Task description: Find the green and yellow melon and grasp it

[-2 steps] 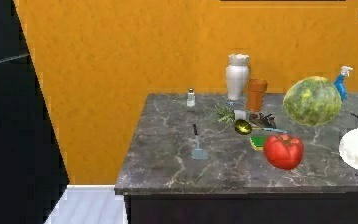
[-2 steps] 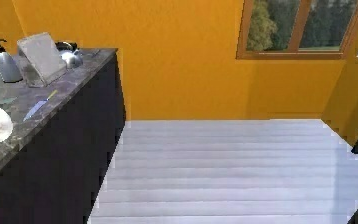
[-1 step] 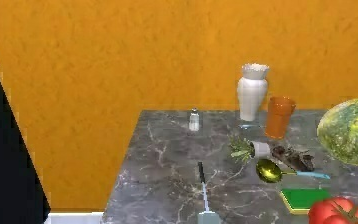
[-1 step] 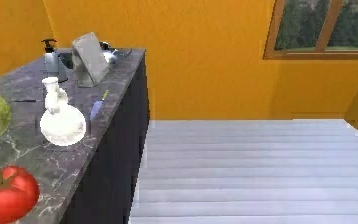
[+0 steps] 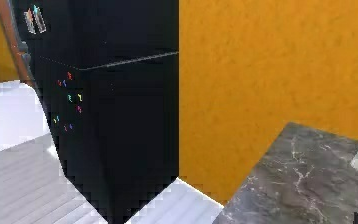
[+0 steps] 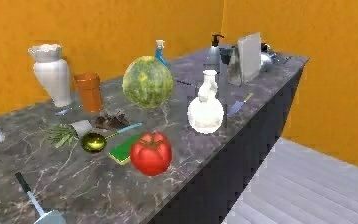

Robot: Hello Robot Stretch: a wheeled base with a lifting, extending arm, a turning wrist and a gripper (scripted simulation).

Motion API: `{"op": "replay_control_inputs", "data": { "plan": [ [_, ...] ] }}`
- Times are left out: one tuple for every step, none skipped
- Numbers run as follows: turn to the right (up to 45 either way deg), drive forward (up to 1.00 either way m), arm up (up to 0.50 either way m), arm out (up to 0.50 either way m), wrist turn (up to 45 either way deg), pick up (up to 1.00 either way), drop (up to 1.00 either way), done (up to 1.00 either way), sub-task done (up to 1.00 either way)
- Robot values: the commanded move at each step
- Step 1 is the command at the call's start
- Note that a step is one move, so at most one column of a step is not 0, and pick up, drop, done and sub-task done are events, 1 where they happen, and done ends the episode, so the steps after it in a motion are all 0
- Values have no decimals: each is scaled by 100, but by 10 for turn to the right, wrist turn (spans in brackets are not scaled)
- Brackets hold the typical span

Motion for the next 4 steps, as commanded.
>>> {"op": "replay_control_inputs", "data": {
  "plan": [
    [450, 0, 0, 0, 0, 0, 0, 0, 0],
    [450, 0, 0, 0, 0, 0, 0, 0, 0],
    [390, 0, 0, 0, 0, 0, 0, 0, 0],
    [0, 40, 0, 0, 0, 0, 0, 0, 0]
  ]
}}
